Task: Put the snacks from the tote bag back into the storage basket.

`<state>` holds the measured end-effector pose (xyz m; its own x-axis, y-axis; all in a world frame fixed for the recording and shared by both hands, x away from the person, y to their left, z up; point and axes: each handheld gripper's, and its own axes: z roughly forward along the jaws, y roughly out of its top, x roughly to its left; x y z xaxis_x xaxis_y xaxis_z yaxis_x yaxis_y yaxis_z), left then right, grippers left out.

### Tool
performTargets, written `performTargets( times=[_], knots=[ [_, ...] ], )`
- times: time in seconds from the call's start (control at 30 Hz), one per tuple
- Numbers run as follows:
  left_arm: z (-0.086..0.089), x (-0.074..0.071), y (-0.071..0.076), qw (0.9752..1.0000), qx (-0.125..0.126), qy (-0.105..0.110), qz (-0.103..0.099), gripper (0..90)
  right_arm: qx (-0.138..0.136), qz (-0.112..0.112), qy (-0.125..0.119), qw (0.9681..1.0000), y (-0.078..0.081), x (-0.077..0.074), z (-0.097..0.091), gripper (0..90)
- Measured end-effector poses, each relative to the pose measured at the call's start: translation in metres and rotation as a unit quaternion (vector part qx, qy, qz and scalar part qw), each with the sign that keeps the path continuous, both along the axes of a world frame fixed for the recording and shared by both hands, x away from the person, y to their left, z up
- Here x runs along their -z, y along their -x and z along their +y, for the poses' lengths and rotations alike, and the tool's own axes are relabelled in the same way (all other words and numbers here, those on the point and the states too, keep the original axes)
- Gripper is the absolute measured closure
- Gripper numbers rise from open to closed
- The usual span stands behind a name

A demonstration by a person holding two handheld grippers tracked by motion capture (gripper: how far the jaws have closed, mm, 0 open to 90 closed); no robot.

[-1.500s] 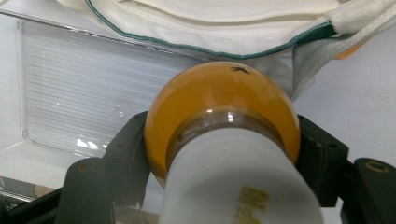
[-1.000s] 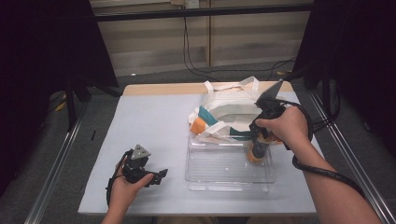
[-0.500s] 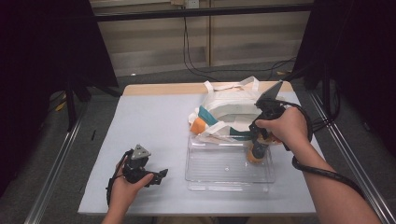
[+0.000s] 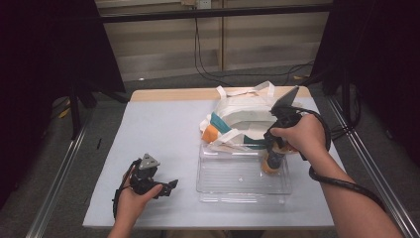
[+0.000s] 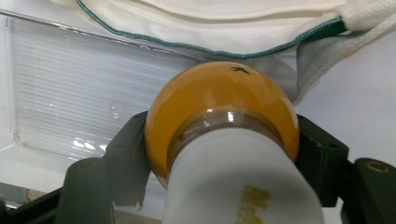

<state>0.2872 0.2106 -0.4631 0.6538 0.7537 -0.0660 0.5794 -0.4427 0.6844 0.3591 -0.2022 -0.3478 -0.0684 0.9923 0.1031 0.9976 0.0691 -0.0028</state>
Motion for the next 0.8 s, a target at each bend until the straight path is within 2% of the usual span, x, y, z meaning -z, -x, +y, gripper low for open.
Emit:
performTargets(
  times=[0.8],
  knots=[
    [-0.0006, -0.0004, 0.0006, 1.0, -0.001, -0.001, 0.001, 5.4, 0.002, -0.005, 0.003, 1.0, 0.0003, 0.0009, 0.0037, 29.9]
  ],
)
